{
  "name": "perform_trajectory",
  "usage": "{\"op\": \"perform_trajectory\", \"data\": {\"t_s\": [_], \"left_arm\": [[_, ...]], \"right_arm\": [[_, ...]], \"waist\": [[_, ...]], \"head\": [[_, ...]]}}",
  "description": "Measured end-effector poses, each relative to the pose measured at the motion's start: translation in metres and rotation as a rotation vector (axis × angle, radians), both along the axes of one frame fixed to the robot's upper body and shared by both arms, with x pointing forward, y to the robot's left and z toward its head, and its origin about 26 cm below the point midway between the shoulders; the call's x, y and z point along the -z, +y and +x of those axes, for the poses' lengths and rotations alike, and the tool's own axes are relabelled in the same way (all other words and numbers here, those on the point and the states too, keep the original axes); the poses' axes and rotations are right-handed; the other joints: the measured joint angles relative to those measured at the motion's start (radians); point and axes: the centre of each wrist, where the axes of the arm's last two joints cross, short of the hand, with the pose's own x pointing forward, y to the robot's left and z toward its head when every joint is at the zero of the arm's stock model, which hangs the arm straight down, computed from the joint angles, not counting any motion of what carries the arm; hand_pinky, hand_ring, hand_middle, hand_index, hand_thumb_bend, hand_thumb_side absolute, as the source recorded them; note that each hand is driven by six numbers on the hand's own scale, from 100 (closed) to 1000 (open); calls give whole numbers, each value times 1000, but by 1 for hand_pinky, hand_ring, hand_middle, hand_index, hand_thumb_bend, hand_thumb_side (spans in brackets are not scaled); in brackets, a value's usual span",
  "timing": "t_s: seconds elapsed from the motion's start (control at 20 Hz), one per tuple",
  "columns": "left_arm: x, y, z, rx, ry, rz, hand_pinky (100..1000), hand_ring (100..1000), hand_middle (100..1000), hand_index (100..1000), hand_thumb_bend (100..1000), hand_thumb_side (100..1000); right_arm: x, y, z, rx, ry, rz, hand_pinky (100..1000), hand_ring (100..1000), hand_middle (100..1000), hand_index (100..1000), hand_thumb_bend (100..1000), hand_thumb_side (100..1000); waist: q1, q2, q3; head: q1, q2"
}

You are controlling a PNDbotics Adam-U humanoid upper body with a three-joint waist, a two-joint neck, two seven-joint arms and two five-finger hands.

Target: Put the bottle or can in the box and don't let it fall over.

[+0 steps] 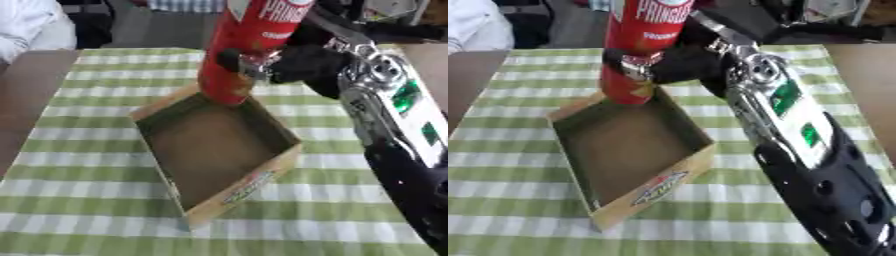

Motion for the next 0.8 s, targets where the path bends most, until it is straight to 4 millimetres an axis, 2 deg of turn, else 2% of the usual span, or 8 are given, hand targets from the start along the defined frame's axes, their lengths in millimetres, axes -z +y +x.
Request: {"op": "perform_trajectory", "data": {"t_s": [0.3, 0.6, 0.65, 0.75, 0.8], "left_arm": [[0, 0, 0, -2, -3, -3, 677, 785, 764, 781, 544, 666], [0, 0, 0, -3, -5, -5, 674, 784, 764, 781, 542, 669], [0, 0, 0, -2, -5, -6, 674, 784, 764, 781, 543, 669], [0, 0, 0, -2, -5, -6, 673, 784, 764, 781, 542, 670], [0, -1, 0, -2, -5, -7, 673, 784, 764, 781, 542, 670]], "right_arm": [[21, 4, 1, 10, 23, -52, 1000, 1000, 1000, 296, 100, 100], [43, 7, 17, 51, 54, -90, 1000, 1000, 1000, 342, 100, 100], [47, 7, 20, 60, 58, -96, 1000, 1000, 1000, 400, 100, 100], [54, 8, 26, 66, 65, -103, 1000, 1000, 1000, 570, 100, 100], [58, 9, 29, 64, 67, -109, 1000, 1000, 1000, 585, 100, 100]], "waist": [[-4, 21, 7], [-3, 41, 16], [-2, 42, 19], [-2, 43, 19], [-2, 46, 19]], "head": [[-5, -14], [-11, -37], [-11, -39], [-12, -46], [-12, -47]]}}
